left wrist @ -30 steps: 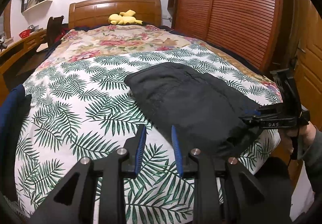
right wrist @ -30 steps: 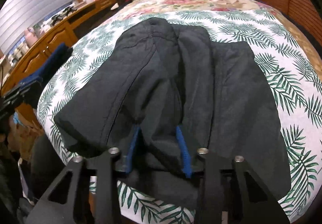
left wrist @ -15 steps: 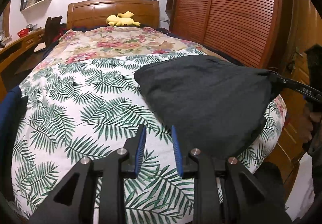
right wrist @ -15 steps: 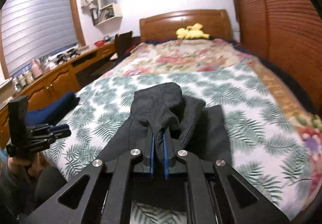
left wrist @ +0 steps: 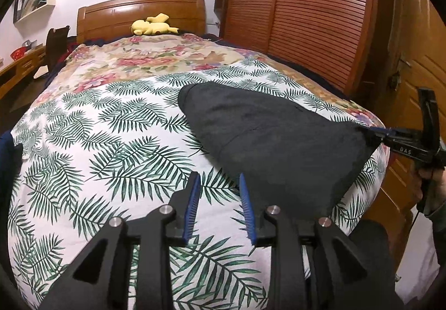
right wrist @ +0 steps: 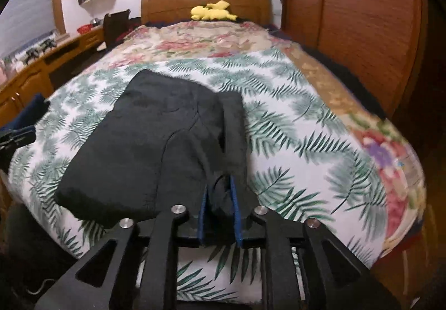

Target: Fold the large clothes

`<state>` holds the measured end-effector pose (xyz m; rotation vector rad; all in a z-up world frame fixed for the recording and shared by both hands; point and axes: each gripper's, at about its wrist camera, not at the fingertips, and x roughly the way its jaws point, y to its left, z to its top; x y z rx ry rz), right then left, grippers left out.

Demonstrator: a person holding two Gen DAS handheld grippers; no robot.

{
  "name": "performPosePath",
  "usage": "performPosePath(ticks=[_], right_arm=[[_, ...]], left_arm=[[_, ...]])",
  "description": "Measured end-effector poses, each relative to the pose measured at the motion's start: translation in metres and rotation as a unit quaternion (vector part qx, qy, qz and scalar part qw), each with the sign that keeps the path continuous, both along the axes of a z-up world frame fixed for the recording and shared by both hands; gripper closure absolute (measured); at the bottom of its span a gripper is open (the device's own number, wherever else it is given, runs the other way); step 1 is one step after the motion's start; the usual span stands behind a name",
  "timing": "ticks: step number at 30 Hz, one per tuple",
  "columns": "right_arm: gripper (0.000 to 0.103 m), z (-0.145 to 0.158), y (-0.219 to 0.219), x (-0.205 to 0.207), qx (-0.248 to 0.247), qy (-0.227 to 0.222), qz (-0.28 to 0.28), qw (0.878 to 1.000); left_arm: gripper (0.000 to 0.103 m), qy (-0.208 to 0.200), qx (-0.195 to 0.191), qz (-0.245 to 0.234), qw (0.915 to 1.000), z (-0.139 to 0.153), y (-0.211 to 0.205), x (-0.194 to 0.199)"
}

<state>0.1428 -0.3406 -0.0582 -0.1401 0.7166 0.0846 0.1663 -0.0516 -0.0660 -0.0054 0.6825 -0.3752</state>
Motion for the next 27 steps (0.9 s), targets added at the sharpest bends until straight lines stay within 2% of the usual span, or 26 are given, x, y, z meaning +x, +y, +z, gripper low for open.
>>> performPosePath(ticks=[2,5,9,12,17,27], right_arm=[[0.071,0.006,0.007,-0.004,-0.011,-0.023,0.005,1.000],[0.064,0.012,0.021,-0.004,-0.003,-0.041,0.029,0.999],[0.061,0.001,0.049,0.010,0.019,-0.013,0.084,0.996],[0.061,-0.016,0.065,0.021,0.001,0.006,0.100,0.995],[0.061,-0.049,0.060,0.031,-0.004,0.047,0.083,0.995],[0.056,-0.057,0.020,0.014,0.018,0.052,0.032,0.998]], left_arm=[[0.076,-0.002,0.002,-0.001,1.0000,0.000,-0.001,0.003],[0.075,-0.002,0.007,-0.005,1.0000,-0.003,-0.004,0.011],[0.075,0.003,0.013,-0.012,0.9998,-0.009,-0.008,0.027],[0.075,0.011,0.017,-0.019,0.9996,-0.015,-0.012,0.041],[0.074,0.018,0.032,-0.035,0.9987,-0.026,-0.022,0.069],[0.072,0.047,0.059,-0.058,0.9954,-0.053,-0.041,0.149]])
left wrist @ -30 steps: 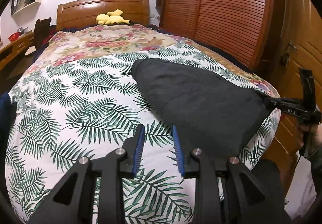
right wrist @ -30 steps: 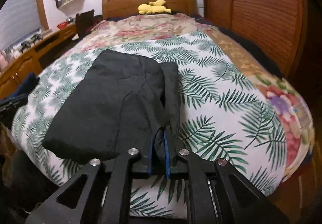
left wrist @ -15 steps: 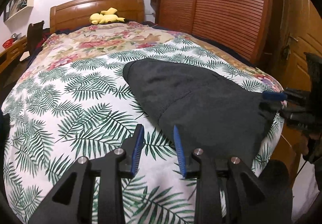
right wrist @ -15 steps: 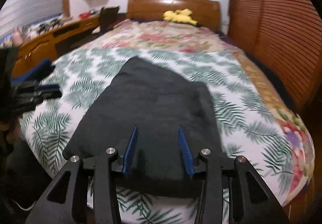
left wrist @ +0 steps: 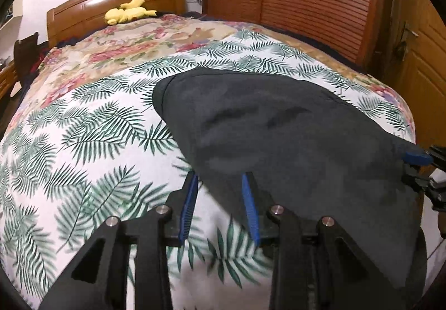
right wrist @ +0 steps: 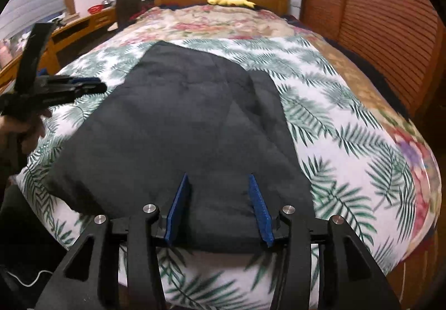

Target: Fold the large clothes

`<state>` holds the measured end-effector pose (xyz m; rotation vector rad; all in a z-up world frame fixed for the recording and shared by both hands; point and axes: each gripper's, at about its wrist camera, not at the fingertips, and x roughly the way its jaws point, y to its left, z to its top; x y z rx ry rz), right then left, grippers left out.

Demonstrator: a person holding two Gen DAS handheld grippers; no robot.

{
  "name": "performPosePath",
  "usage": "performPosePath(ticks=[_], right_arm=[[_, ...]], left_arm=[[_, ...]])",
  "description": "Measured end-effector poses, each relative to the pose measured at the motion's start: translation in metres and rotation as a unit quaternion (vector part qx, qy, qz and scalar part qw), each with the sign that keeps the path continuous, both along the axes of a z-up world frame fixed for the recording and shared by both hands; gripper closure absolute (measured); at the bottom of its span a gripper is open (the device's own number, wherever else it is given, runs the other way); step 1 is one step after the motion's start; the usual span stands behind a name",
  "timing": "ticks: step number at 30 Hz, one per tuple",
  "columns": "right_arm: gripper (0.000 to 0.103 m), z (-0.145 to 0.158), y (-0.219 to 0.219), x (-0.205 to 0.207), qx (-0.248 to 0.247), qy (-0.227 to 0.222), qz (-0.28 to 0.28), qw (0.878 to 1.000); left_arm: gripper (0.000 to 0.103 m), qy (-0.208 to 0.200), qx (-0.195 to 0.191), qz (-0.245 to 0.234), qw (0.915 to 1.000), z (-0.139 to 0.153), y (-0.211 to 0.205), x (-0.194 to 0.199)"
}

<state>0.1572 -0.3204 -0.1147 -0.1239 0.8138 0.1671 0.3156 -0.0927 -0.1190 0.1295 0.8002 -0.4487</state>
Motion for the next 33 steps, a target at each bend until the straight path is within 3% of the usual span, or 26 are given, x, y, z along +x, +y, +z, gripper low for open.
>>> performPosePath(ticks=[10,16,18,25,29,33], right_arm=[[0.055,-0.003,-0.014,-0.012,-0.009,-0.012,-0.027,1.000],[0.055,-0.003,-0.014,-0.014,-0.010,-0.017,-0.029,0.999],[0.055,-0.005,-0.013,-0.013,-0.012,-0.015,-0.030,0.999],[0.054,-0.001,-0.019,-0.018,-0.002,-0.017,-0.048,0.999],[0.042,-0.004,-0.033,-0.020,-0.004,-0.008,-0.094,0.996],[0.036,-0.015,-0.056,-0.010,0.061,0.028,-0.105,0.992]], left_arm=[[0.069,0.016,0.006,-0.002,0.9999,-0.013,-0.012,0.053],[0.056,0.031,0.023,-0.006,0.9993,-0.022,-0.016,0.079],[0.045,0.021,0.032,0.001,0.9993,-0.023,-0.017,0.083],[0.036,0.028,0.025,0.007,0.9993,-0.026,-0.018,0.103],[0.031,0.029,0.021,0.013,0.9993,-0.026,-0.018,0.112],[0.016,0.028,0.024,0.025,0.9990,-0.028,-0.017,0.120]])
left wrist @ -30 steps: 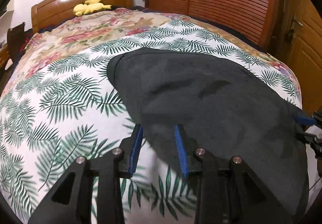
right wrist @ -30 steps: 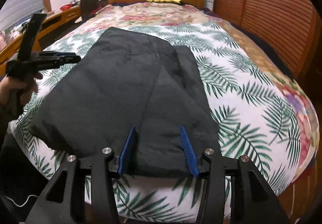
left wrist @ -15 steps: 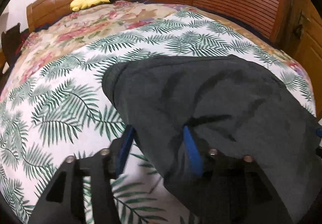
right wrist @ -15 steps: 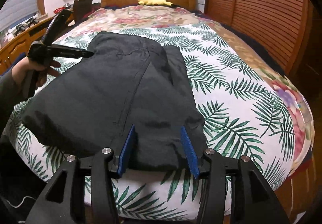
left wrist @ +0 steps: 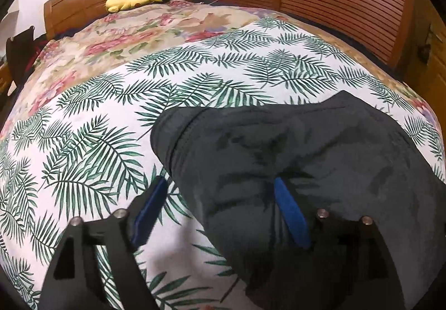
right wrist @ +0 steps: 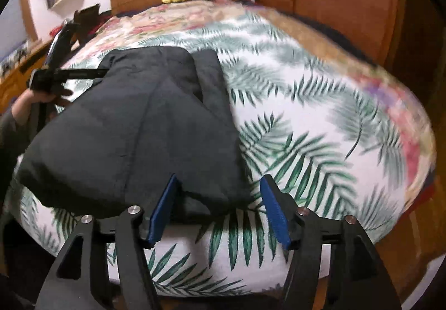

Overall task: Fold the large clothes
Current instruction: 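Grasp the folded black jacket bundle with the left gripper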

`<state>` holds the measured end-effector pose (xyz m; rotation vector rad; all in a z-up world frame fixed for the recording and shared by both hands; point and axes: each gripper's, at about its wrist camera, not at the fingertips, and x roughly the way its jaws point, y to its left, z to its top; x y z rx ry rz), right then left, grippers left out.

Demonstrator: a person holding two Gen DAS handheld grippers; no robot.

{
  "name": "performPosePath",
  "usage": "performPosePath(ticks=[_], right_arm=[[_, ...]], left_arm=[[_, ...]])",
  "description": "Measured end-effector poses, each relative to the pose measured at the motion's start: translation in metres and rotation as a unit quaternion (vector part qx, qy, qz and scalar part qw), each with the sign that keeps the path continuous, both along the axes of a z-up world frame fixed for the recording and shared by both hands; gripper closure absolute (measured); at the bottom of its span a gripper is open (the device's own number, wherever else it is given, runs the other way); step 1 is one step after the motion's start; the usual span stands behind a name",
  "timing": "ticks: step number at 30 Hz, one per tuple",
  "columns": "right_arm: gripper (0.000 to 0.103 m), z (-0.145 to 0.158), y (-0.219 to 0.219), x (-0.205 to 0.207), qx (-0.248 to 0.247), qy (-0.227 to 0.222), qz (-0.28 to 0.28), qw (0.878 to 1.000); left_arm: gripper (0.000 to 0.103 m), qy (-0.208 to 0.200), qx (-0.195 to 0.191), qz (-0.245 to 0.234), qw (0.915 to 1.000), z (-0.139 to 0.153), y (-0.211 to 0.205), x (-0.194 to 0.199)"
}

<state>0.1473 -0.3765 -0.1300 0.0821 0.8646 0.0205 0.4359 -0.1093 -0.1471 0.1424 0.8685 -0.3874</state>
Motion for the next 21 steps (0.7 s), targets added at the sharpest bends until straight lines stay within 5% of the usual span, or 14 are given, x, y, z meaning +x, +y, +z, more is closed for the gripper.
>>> performPosePath(ticks=[5,10,13,17,18,21], right_arm=[[0.031,-0.012,-0.006,0.014,0.042,0.022,0.006,0.999],[0.032,-0.013,0.000,0.024,0.081,0.023,0.018,0.996],[0.047,-0.013,0.006,0.030,0.094,0.024,0.032,0.995],[0.076,-0.011,0.014,0.029,0.091,0.017,0.064,0.994],[0.080,-0.008,0.015,0.028,0.089,0.012,0.069,0.994],[0.086,0.003,0.012,0.020,0.106,-0.027,0.063,0.992]], left_arm=[[0.002,0.009,-0.003,0.011,0.9999,-0.005,0.006,0.012],[0.001,0.008,-0.021,0.011,0.9997,-0.007,0.007,0.017],[0.004,0.003,-0.027,0.011,0.9996,-0.006,0.006,0.016],[0.041,0.004,-0.043,-0.006,0.9990,0.001,0.001,0.013],[0.057,0.003,-0.042,-0.005,0.9991,0.003,0.000,0.012],[0.082,0.001,-0.039,-0.007,0.9992,0.014,-0.006,0.010]])
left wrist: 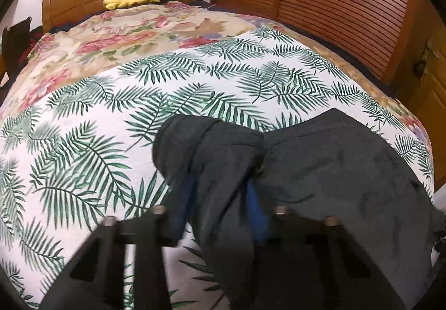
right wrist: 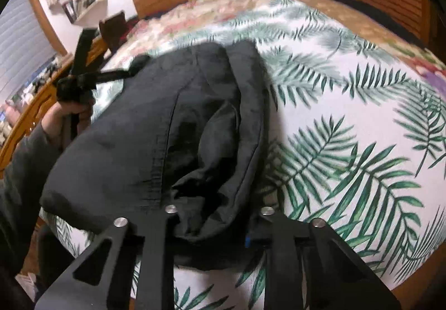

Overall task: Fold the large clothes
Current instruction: 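Grasp the folded black jacket bundle with the left gripper, then carry the jacket bundle with the left gripper toward the bed corner by the wardrobe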

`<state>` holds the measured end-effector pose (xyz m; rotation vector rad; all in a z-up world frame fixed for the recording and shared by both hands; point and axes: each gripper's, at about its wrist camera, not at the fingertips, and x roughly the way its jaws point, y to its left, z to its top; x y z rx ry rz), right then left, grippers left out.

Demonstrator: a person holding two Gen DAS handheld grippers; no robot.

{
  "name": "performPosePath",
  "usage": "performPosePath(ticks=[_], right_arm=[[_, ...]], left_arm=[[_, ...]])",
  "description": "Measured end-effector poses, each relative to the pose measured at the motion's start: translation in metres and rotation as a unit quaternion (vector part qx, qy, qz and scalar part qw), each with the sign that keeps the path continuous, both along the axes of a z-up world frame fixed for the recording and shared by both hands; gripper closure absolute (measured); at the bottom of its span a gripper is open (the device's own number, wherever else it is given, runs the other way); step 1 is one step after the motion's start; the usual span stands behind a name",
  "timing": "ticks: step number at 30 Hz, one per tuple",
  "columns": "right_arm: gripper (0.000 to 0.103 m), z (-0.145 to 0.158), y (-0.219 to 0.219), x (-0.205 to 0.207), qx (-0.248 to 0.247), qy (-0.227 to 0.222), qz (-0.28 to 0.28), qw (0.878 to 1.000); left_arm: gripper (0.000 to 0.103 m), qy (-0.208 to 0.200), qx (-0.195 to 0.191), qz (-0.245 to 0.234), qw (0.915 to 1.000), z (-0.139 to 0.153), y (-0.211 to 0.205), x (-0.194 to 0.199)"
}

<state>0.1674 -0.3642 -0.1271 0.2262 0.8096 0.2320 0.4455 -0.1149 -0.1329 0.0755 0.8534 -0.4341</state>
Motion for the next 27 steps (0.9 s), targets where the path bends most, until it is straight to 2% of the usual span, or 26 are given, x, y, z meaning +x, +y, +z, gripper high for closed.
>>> performPosePath(ticks=[3,7,12,17,23,27], right_arm=[[0.090,0.018,-0.001,-0.005,0.008,-0.040,0.002,0.999],[0.093,0.037,-0.003,0.000,0.009,-0.062,0.020,0.998],[0.095,0.066,-0.019,0.002,0.005,-0.099,0.029,0.995],[0.097,0.087,-0.057,0.006,-0.021,-0.123,0.015,0.992],[0.097,0.103,-0.135,0.002,-0.059,-0.132,-0.040,0.989],[0.097,0.118,-0.186,-0.009,-0.087,-0.146,-0.085,0.982]], left_arm=[[0.088,-0.024,0.023,0.006,0.9994,0.014,-0.008,-0.007],[0.090,-0.058,0.023,0.016,0.9979,0.046,-0.023,-0.019],[0.090,-0.077,0.030,0.007,0.9965,0.077,-0.063,-0.024],[0.091,-0.099,0.026,-0.014,0.9946,0.101,-0.131,-0.031],[0.090,-0.099,0.017,-0.061,0.9931,0.115,-0.227,-0.032],[0.090,-0.097,-0.014,-0.089,0.9912,0.131,-0.293,-0.034]])
